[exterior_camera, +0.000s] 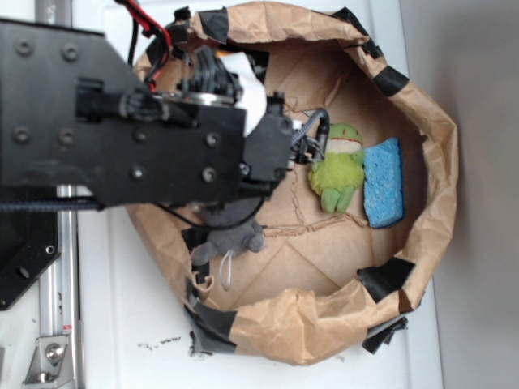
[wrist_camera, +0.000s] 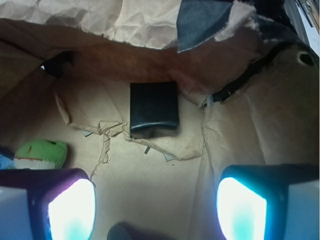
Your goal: Grab the black box.
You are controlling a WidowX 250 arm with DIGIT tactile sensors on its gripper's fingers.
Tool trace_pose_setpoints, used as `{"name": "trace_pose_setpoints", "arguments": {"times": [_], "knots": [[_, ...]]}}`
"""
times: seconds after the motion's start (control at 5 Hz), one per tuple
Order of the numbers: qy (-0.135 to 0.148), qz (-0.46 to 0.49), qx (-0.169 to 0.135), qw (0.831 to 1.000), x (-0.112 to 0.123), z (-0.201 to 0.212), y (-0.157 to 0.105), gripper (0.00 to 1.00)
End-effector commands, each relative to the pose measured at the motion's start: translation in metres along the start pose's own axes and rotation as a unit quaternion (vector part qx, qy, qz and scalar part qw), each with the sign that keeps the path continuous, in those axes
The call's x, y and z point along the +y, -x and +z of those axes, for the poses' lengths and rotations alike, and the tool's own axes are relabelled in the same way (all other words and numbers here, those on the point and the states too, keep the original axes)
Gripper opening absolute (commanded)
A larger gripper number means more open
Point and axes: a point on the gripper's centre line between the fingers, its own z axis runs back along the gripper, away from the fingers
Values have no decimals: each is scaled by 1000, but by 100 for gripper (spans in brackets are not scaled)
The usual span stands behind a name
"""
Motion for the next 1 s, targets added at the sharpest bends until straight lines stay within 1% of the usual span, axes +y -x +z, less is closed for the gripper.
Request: {"name": "trace_pose_setpoints", "arguments": {"times": [0.0, 0.2, 0.4, 0.6, 0.8], "knots": [[21, 28, -6, 999, 6, 7, -8, 100], [21, 28, -6, 999, 6, 7, -8, 100], [6, 77, -19, 997, -14, -17, -10, 100], [-8, 105, -39, 994, -19, -38, -15, 100], [-27, 129, -38, 991, -20, -48, -23, 100]]}}
